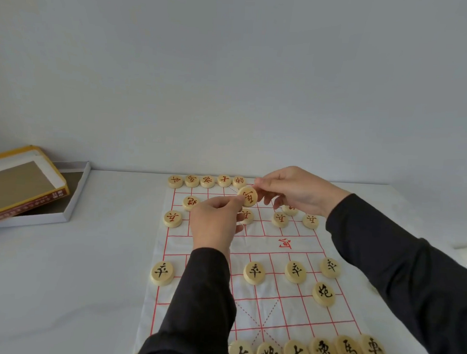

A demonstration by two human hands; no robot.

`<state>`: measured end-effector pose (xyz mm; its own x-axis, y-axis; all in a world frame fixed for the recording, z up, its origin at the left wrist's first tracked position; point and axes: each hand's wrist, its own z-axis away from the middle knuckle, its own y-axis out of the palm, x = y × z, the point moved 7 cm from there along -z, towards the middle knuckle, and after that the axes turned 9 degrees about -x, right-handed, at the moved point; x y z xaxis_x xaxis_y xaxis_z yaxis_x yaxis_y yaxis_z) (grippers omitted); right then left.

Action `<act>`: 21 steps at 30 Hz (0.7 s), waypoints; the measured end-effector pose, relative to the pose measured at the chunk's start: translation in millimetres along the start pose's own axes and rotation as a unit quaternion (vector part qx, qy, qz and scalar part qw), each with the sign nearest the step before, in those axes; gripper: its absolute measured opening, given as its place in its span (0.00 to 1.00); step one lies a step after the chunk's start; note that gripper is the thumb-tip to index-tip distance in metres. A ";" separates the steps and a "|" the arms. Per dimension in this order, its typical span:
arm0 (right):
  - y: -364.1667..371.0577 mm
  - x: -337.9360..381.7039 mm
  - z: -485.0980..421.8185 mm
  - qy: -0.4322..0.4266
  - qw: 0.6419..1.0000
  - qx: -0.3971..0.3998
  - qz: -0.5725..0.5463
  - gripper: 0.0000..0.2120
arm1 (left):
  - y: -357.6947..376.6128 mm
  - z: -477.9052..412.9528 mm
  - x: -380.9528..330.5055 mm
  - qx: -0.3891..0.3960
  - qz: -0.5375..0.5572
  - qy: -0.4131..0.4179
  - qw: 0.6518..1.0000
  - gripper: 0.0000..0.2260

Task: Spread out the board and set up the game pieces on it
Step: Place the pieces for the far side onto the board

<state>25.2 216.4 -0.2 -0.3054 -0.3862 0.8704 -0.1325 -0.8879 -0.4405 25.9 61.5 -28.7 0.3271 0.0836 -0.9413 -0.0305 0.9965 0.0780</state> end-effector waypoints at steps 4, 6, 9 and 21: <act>-2.2 5.9 2.4 -0.008 0.999 0.003 0.042 0.06 | 3.5 -0.1 -0.1 0.016 -0.012 0.003 1.000 0.07; -1.2 5.7 3.6 -0.002 0.999 0.013 0.045 0.04 | 5.5 0.1 1.2 0.025 -0.016 0.001 1.000 0.06; -11.6 11.3 2.0 0.005 1.000 -0.009 0.029 0.03 | 7.5 0.2 2.3 0.029 -0.014 -0.001 0.999 0.04; -81.7 -51.6 -57.5 0.166 0.940 -0.264 0.140 0.10 | 9.5 -2.5 2.5 0.026 -0.005 -0.017 1.000 0.08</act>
<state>-2.5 323.2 -21.7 -0.6643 -0.4087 0.6258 -0.4258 -0.4812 -0.7663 24.1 71.1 -31.1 0.3598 0.0732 -0.9301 0.0215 0.9960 0.0867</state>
